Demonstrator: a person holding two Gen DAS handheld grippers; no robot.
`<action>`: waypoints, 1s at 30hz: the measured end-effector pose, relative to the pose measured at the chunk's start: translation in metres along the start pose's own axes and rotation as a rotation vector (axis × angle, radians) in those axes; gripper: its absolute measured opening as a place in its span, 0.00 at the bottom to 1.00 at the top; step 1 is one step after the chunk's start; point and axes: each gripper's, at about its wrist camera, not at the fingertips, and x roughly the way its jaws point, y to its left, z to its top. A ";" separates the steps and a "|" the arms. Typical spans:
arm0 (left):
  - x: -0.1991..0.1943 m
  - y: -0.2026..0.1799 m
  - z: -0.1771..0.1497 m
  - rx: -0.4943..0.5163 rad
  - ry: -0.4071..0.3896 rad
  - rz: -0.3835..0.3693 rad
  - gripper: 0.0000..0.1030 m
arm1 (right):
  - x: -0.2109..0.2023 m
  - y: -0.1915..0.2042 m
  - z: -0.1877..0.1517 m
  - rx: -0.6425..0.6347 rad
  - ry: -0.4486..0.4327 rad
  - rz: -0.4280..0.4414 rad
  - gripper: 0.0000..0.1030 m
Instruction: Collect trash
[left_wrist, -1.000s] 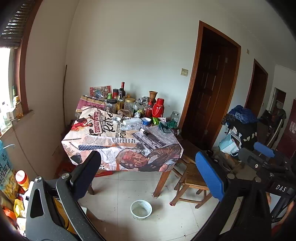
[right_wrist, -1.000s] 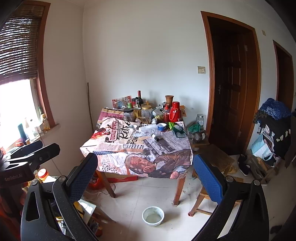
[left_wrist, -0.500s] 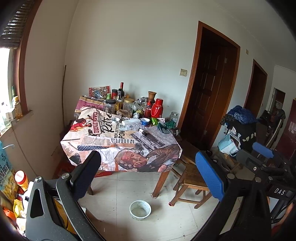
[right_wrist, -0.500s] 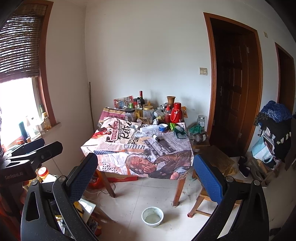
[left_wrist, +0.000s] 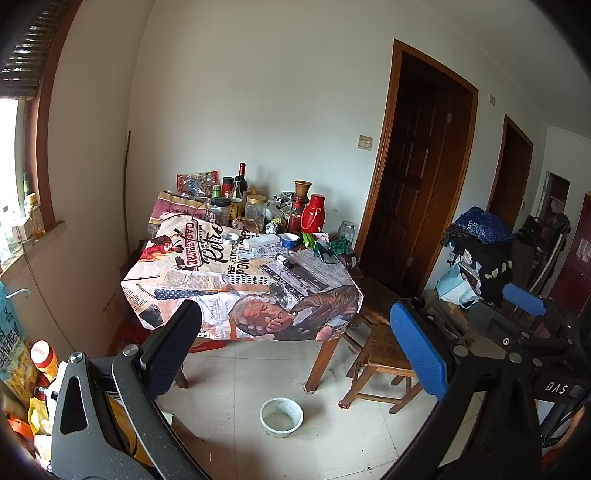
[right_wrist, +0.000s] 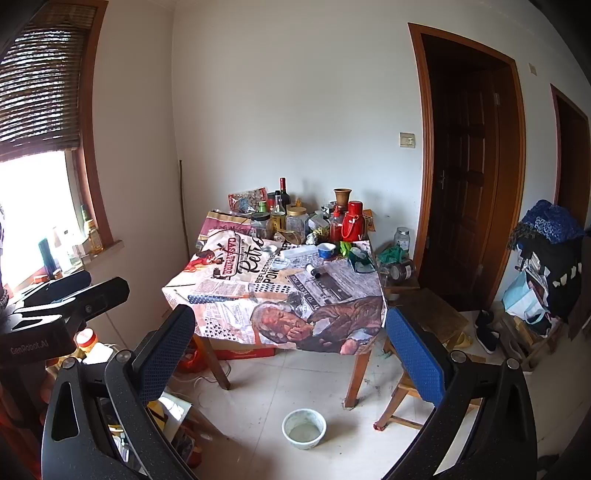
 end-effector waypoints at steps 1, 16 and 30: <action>0.000 0.000 0.000 0.000 0.000 0.000 1.00 | 0.000 0.000 0.000 0.002 0.000 0.002 1.00; 0.001 0.001 -0.001 0.002 0.004 0.001 1.00 | 0.002 0.000 0.001 0.006 0.000 0.005 1.00; 0.023 -0.025 0.010 0.028 -0.002 0.011 1.00 | 0.015 -0.026 0.008 0.018 -0.013 0.009 1.00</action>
